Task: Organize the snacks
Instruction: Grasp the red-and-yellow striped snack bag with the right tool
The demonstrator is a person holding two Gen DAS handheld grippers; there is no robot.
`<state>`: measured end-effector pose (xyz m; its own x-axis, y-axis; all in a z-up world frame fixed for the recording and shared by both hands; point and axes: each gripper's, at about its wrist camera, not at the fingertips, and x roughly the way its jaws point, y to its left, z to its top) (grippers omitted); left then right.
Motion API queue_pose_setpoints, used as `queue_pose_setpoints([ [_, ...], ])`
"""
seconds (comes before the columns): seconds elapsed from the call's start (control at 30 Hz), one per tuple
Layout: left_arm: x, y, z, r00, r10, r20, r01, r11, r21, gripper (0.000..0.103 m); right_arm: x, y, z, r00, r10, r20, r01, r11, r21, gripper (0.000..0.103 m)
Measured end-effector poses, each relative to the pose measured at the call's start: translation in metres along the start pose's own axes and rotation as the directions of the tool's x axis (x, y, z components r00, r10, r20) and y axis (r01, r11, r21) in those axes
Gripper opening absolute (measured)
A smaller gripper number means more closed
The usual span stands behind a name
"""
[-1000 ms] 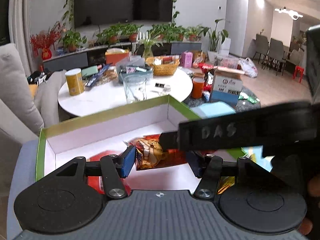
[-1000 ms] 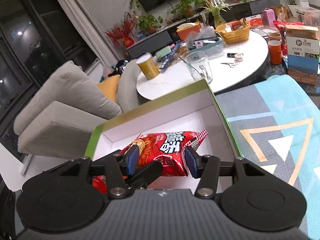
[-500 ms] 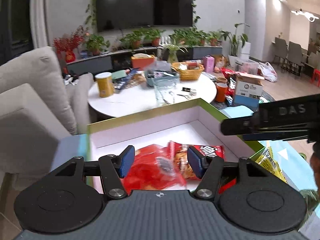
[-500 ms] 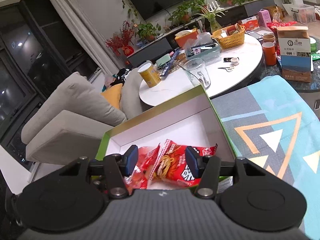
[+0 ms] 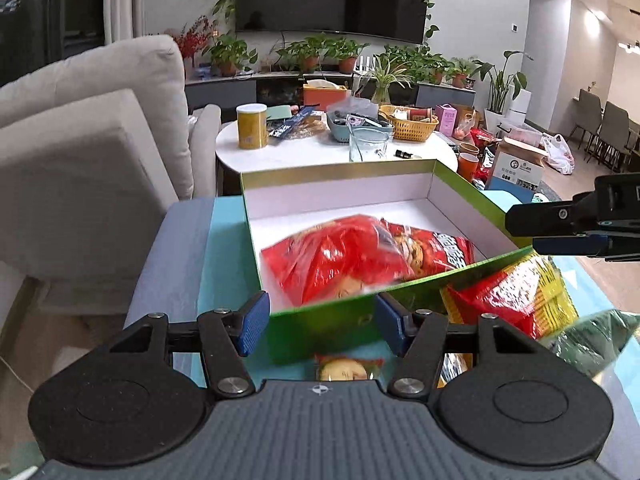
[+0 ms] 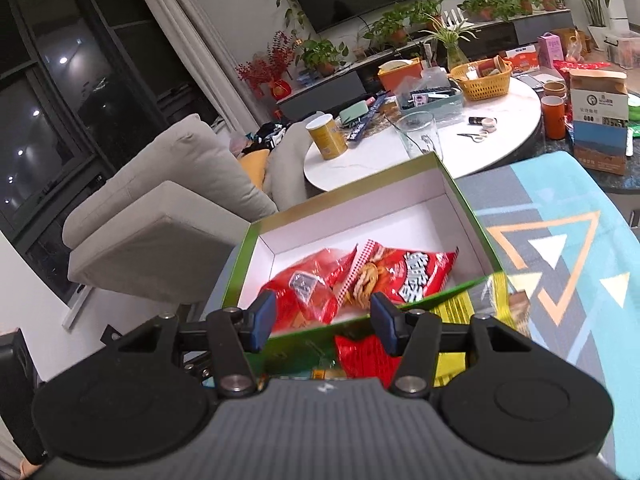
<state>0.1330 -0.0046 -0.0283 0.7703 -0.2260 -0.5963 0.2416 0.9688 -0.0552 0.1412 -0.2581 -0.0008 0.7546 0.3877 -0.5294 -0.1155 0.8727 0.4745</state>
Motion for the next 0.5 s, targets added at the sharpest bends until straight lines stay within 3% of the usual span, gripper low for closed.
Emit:
queue_pose_setpoints([
  [0.17, -0.009, -0.003, -0.008, 1.000, -0.030, 0.004, 0.030, 1.000, -0.006, 0.055, -0.008, -0.005, -0.006, 0.999, -0.045, -0.003, 0.045, 0.999, -0.009, 0.038],
  [0.27, -0.012, -0.013, -0.010, 0.998, -0.056, 0.000, 0.056, 0.998, 0.005, 0.055, -0.014, -0.016, -0.009, 0.997, -0.073, -0.003, 0.073, 0.997, 0.011, 0.049],
  [0.5, -0.005, -0.040, -0.013, 0.993, -0.112, -0.026, 0.113, 0.993, 0.031, 0.055, -0.017, -0.054, -0.010, 0.989, -0.146, -0.022, 0.147, 0.986, 0.075, 0.053],
])
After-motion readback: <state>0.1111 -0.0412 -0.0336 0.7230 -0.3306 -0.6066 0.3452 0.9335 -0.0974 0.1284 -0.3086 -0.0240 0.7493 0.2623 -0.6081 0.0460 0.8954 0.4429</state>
